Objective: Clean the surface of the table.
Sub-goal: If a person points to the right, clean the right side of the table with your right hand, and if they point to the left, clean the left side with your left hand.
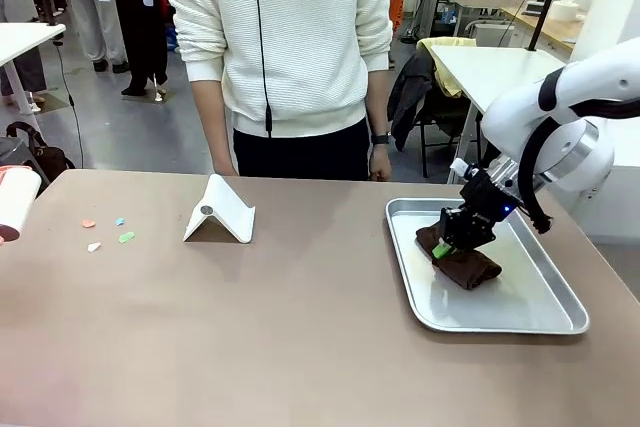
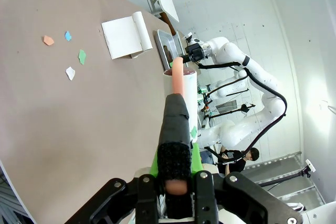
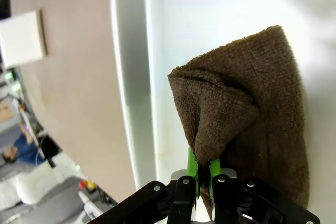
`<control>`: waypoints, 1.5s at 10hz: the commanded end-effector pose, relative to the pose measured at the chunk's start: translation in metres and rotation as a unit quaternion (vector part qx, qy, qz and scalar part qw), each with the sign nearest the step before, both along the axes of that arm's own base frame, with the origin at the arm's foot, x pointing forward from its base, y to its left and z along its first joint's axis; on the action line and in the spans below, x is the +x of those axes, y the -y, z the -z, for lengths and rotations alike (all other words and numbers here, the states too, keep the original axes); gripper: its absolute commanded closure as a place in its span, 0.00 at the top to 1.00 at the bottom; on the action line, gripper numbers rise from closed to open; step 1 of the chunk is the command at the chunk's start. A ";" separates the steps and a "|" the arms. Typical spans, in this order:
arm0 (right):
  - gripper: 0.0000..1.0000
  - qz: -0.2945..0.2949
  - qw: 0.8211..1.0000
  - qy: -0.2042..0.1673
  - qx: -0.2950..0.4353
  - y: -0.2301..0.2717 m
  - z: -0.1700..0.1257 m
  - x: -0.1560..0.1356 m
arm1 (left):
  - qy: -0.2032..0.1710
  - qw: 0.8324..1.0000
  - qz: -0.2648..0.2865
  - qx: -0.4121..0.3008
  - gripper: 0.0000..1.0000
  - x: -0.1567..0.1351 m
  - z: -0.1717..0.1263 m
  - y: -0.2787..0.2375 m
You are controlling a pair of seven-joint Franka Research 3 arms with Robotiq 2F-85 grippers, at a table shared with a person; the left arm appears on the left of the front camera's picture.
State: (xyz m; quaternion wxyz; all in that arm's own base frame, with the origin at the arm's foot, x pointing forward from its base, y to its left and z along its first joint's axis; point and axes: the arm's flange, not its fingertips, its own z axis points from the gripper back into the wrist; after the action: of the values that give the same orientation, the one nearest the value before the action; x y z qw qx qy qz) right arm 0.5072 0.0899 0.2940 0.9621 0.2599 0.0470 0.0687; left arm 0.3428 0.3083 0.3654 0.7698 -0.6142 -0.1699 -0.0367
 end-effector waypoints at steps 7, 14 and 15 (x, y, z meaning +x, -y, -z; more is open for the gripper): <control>0.00 -0.102 0.990 0.081 -0.061 -0.028 0.014 -0.026 | 0.008 1.000 0.005 0.004 0.00 -0.003 -0.003 0.001; 0.00 0.131 0.985 0.079 -0.082 0.019 0.008 0.002 | 0.008 1.000 0.005 0.004 0.00 -0.003 -0.003 0.001; 0.00 0.157 0.982 0.053 -0.091 0.028 0.008 0.005 | 0.008 1.000 0.005 0.004 0.00 -0.003 -0.003 0.001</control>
State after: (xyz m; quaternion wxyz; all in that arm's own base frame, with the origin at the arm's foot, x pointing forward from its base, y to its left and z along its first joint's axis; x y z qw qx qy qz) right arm 0.5077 0.0747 0.2987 0.9782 0.1971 -0.0538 -0.0369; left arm 0.3428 0.3084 0.3654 0.7698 -0.6142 -0.1699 -0.0368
